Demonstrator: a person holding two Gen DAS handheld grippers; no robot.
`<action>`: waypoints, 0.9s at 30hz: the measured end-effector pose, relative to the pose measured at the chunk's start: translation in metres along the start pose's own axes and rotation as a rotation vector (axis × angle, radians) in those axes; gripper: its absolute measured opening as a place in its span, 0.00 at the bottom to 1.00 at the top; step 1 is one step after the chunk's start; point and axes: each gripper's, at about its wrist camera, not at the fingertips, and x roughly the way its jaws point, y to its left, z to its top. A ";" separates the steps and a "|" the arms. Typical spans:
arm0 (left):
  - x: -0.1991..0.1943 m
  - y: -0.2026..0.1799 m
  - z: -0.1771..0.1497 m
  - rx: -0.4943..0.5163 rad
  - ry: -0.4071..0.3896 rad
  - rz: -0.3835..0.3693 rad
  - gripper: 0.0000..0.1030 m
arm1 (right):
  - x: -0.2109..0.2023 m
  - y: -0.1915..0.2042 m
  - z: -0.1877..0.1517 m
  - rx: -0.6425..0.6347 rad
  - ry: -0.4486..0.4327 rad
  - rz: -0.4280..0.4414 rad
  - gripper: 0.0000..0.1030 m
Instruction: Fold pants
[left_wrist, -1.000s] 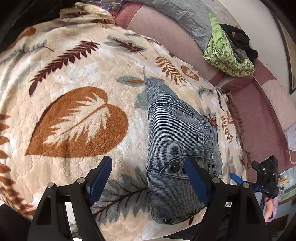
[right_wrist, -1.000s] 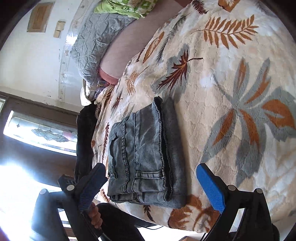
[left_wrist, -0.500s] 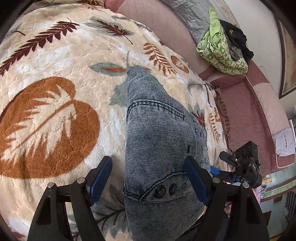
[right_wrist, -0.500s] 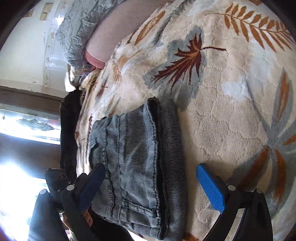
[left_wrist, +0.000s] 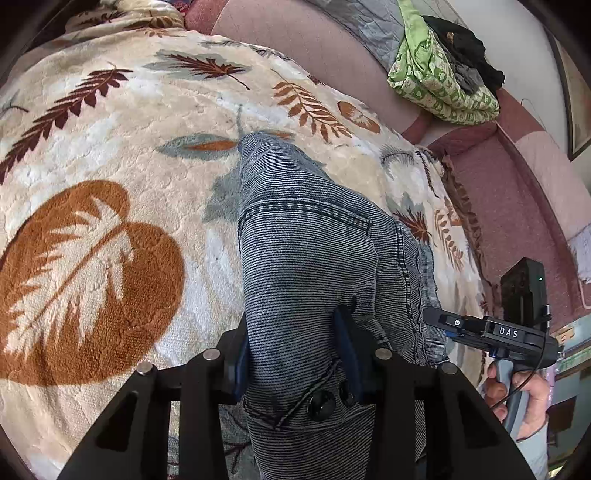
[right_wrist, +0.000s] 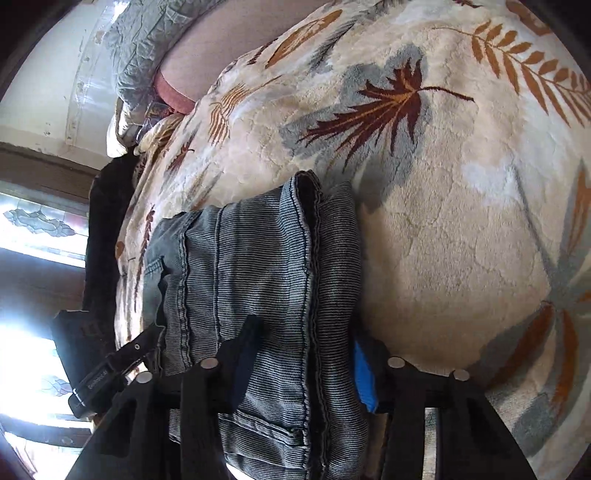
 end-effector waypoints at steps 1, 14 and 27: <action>-0.001 -0.005 -0.001 0.022 -0.009 0.026 0.35 | -0.001 0.004 -0.001 -0.018 -0.003 -0.019 0.28; -0.039 -0.051 -0.012 0.201 -0.116 0.160 0.22 | -0.036 0.052 -0.016 -0.140 -0.088 -0.077 0.13; -0.103 -0.061 0.038 0.243 -0.254 0.179 0.22 | -0.070 0.125 0.011 -0.237 -0.179 -0.013 0.13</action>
